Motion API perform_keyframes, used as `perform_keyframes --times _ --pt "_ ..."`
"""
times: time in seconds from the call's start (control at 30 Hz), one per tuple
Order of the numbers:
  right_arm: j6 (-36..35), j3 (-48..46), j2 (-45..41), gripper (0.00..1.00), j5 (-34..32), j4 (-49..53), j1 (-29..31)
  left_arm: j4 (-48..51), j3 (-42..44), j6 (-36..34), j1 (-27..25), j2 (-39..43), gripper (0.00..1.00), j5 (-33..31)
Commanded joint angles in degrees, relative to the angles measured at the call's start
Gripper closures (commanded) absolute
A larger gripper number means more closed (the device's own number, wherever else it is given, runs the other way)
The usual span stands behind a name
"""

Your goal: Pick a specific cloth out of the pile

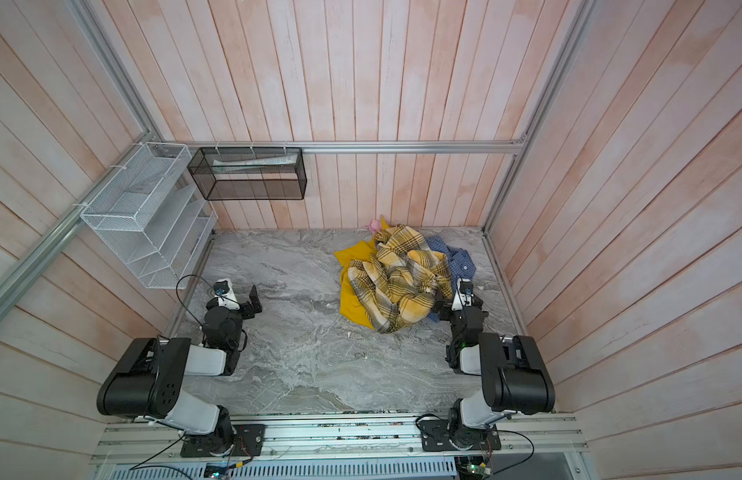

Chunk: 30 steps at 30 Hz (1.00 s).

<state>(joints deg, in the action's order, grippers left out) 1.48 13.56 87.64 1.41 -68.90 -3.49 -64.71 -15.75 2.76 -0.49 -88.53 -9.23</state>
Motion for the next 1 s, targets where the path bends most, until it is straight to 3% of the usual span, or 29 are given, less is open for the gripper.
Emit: perform_keyframes --times 0.0,0.97 --pt "0.1 0.9 -0.6 0.02 0.7 0.8 -0.2 0.2 -0.4 -0.4 0.0 0.2 0.00 0.6" --pt "0.9 0.8 -0.8 0.02 0.3 0.1 -0.1 0.3 -0.3 -0.4 0.2 0.3 0.00 0.8"
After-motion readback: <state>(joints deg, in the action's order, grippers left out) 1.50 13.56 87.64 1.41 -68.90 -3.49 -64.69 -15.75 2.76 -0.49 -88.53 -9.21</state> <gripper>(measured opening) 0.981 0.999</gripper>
